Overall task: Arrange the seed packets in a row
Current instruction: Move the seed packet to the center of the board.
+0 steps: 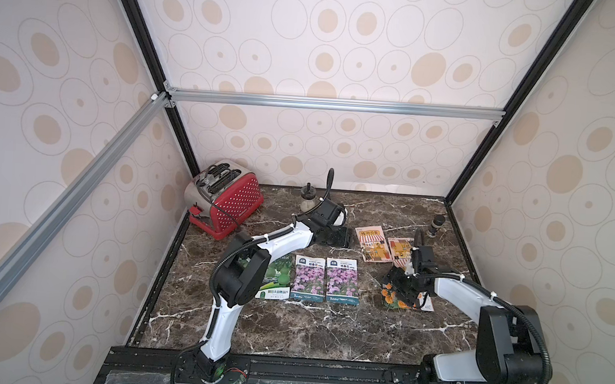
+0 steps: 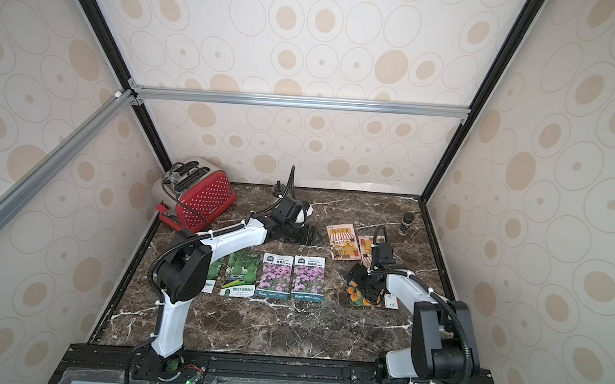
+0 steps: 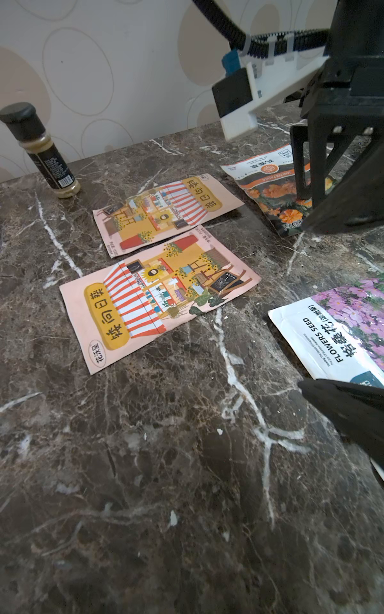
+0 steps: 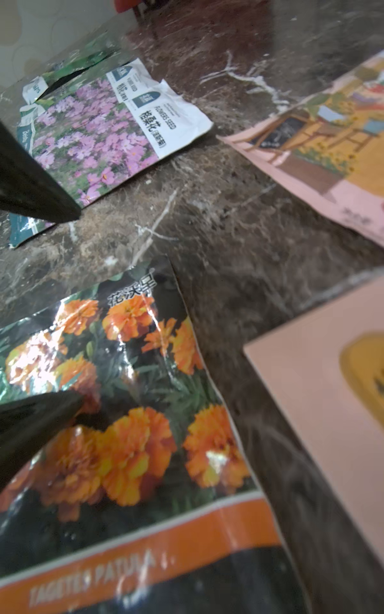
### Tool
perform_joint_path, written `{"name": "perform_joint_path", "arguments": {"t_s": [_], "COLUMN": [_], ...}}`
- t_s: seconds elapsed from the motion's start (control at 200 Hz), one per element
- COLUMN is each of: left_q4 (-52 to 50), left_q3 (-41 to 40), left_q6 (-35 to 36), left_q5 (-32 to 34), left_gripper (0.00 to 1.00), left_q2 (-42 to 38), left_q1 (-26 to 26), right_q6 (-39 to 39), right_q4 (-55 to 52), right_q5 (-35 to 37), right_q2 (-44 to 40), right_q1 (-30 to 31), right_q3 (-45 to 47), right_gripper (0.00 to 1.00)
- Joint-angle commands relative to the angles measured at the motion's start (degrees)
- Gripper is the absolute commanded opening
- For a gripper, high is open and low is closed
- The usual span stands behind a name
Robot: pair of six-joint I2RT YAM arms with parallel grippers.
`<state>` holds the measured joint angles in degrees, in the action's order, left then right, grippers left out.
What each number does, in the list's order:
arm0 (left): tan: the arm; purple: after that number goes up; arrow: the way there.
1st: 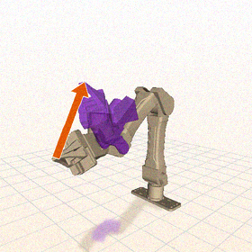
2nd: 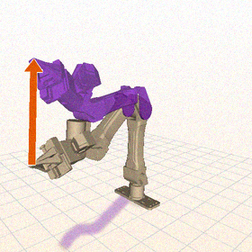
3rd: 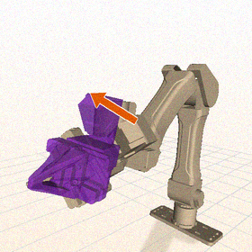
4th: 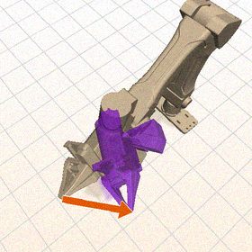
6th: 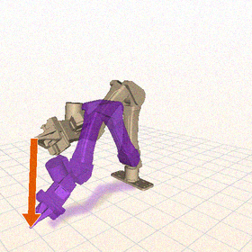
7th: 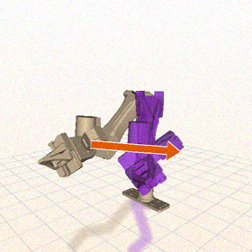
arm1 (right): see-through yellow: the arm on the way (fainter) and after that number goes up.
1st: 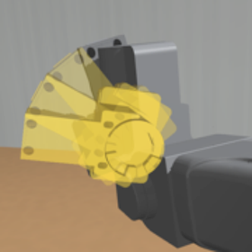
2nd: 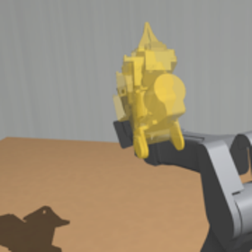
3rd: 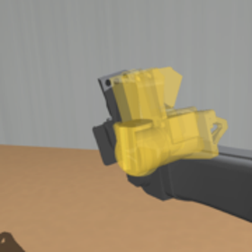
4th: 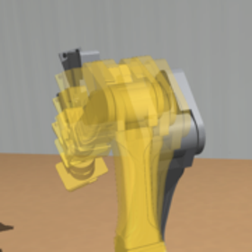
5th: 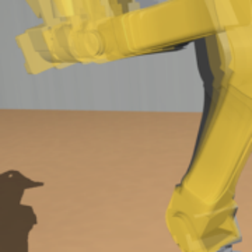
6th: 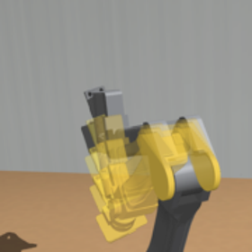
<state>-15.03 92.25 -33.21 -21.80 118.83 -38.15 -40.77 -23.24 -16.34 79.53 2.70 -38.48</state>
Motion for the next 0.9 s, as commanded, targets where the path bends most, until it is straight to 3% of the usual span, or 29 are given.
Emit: {"name": "perform_joint_path", "arguments": {"t_s": [0.0, 0.32, 0.471, 0.606, 0.781, 0.896], "left_q4": [1.1, 0.6, 0.0, -0.8, -1.6, -1.9], "left_q3": [0.8, 1.7, 1.7, 2.6, 3.4, 3.9], "left_q6": [0.8, 0.7, 0.8, 0.9, 1.2, 1.2], "left_q5": [-0.3, -1.1, -1.2, -1.5, -1.4, -1.7], "left_gripper": [0.7, 0.7, 0.7, 0.7, 0.7, 0.7], "left_q2": [-0.4, 1.5, 2.0, 2.7, 3.2, 3.7], "left_q1": [-0.1, 0.0, 0.1, 0.1, 0.1, 0.1], "right_q6": [-1.3, 2.7, 4.1, 3.2, -2.5, -4.5], "right_q4": [-6.4, -12.0, -11.7, -11.8, -6.7, -5.6], "right_q5": [3.3, 9.0, 5.1, 0.5, -5.6, -7.5], "right_q2": [-4.1, -11.7, -14.7, -13.3, -11.7, -10.9], "right_q1": [-5.3, -22.8, -22.2, -15.9, -7.9, -6.5], "right_q3": [2.1, -1.7, -4.6, -5.2, -0.2, 2.6], "right_gripper": [0.84, 0.84, 0.85, 0.85, 0.85, 0.85]}}
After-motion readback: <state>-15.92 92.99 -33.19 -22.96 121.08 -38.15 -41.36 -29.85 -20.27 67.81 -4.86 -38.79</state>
